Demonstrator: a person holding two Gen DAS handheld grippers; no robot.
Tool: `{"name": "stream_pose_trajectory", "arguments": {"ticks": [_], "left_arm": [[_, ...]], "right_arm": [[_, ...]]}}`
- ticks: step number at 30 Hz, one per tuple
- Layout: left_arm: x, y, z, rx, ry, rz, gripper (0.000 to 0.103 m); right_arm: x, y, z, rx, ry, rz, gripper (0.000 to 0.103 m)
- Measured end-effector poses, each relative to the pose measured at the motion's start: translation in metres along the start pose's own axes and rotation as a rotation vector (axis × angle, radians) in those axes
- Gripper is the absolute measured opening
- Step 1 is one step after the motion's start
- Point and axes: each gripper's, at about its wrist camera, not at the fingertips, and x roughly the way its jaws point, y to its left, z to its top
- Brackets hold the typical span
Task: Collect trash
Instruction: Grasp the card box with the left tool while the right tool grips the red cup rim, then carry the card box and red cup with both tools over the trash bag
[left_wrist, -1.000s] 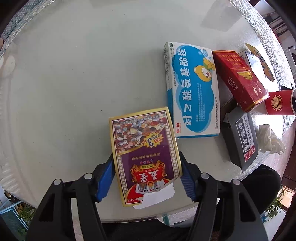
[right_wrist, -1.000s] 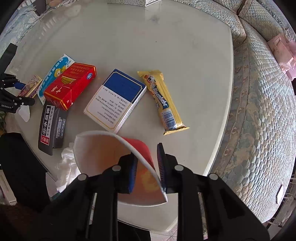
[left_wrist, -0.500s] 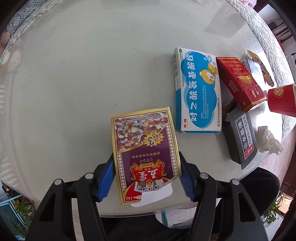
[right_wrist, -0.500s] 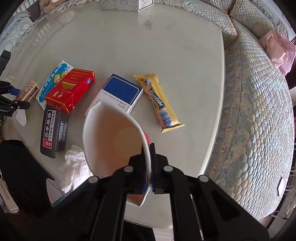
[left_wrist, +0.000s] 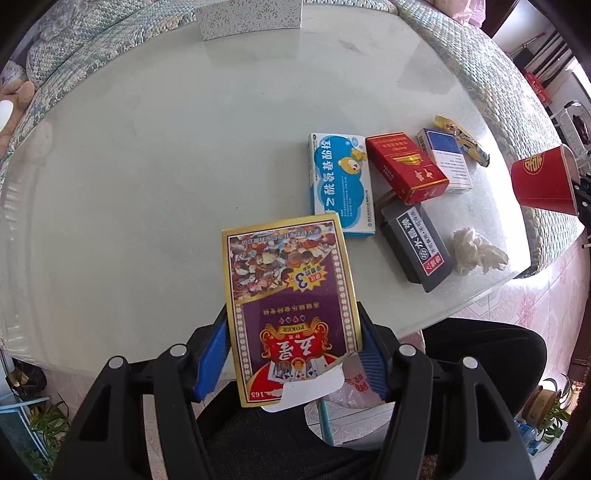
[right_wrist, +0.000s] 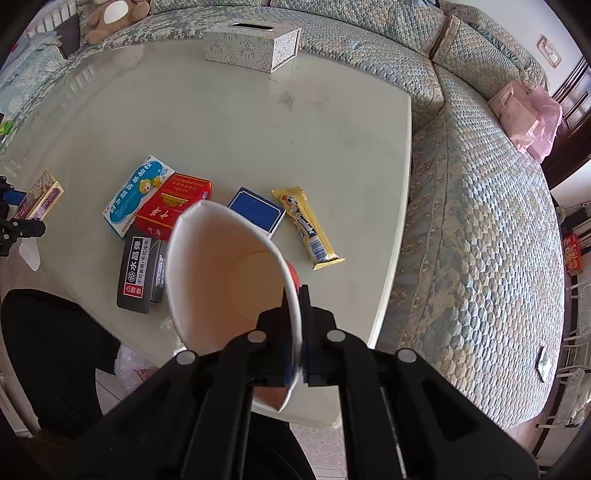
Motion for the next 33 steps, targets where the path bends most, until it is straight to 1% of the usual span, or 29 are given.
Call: {"name": "stream_pose_trajectory", "arguments": {"ticks": [4,8,10,15,20,24,30,33], "left_arm": [[-0.032,-0.014,-0.019,0.013,-0.045,0.004,0.061],[-0.063,-0.022,-0.031,0.044,-0.097,-0.012,0.061],[-0.072,-0.03,-0.042,0.058,-0.116,0.001,0.061],[-0.086,-0.046,-0.07,0.091,-0.142,-0.005,0.061],[-0.088,-0.063,-0.097,0.126,-0.152,-0.008,0.061],[-0.085,-0.076,-0.114,0.152,-0.152,-0.023,0.061],[-0.073,-0.091,-0.129,0.185,-0.15,-0.038,0.061],[-0.064,-0.096,-0.133,0.198,-0.146,-0.028,0.061]], "right_arm": [[-0.032,0.015,-0.012,-0.006,-0.043,0.005,0.005],[-0.064,0.033,-0.029,-0.028,-0.082,0.007,0.005],[-0.078,0.041,-0.038,-0.036,-0.1,0.005,0.005],[-0.103,0.061,-0.062,-0.057,-0.133,0.01,0.005],[-0.114,0.086,-0.086,-0.089,-0.144,0.011,0.005],[-0.116,0.104,-0.102,-0.108,-0.144,0.023,0.005],[-0.11,0.129,-0.122,-0.157,-0.121,0.033,0.005],[-0.108,0.139,-0.13,-0.173,-0.12,0.041,0.005]]}}
